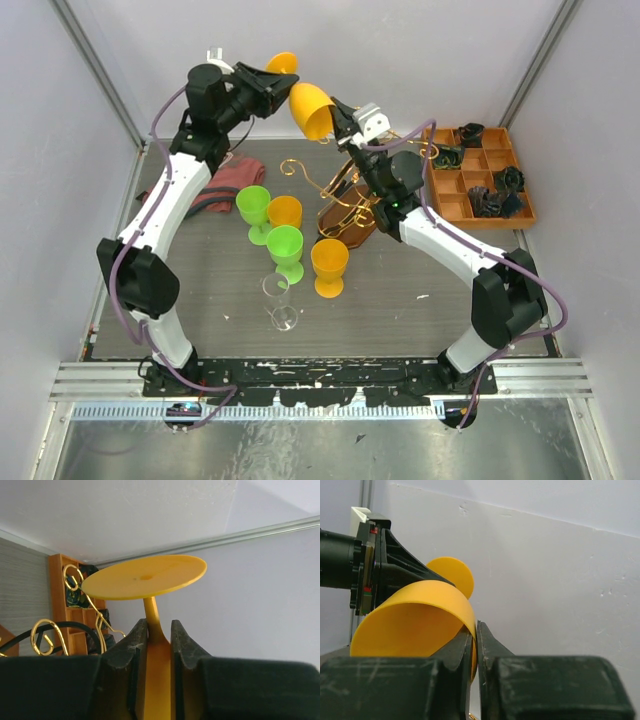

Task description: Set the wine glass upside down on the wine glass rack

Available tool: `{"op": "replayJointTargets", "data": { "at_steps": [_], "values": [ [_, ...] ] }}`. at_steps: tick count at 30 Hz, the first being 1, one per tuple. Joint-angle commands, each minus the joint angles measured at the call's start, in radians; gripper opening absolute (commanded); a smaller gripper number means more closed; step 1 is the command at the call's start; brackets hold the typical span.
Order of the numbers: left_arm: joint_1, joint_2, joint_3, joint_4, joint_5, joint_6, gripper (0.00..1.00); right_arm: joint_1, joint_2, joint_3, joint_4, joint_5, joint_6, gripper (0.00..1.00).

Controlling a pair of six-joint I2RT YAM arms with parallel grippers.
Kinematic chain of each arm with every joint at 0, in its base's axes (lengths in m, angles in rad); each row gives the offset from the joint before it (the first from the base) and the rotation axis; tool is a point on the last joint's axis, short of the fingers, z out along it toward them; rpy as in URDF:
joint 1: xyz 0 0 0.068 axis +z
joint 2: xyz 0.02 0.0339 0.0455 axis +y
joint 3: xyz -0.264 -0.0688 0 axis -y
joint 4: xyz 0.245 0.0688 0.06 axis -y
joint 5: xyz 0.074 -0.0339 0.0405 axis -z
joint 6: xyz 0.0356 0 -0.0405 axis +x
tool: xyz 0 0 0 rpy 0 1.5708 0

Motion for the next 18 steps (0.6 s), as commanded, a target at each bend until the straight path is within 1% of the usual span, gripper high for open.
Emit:
{"op": "replayJointTargets", "data": {
  "at_steps": [1,4,7,9,12,14,18],
  "values": [
    [-0.009,0.024,0.059,0.005,0.047,0.035,0.19,0.012,-0.009,0.032,0.020,0.013,-0.019,0.17],
    [-0.004,0.043,0.102,0.004,0.056,0.069,0.11,0.012,-0.023,0.022,0.007,0.025,-0.041,0.27],
    [0.008,0.068,0.173,-0.005,0.061,0.127,0.01,0.012,-0.041,0.010,-0.010,0.051,-0.054,0.39],
    [0.022,0.089,0.225,-0.022,0.060,0.176,0.00,0.012,-0.058,0.001,-0.025,0.078,-0.064,0.45],
    [0.056,0.109,0.270,-0.036,0.054,0.265,0.00,0.012,-0.084,-0.008,-0.070,0.107,-0.099,0.52],
    [0.081,0.124,0.295,-0.036,0.055,0.333,0.00,0.012,-0.101,-0.012,-0.100,0.134,-0.116,0.59],
    [0.128,0.160,0.328,-0.019,0.063,0.488,0.00,0.011,-0.147,-0.012,-0.173,0.200,-0.131,0.66]
  ]
}}
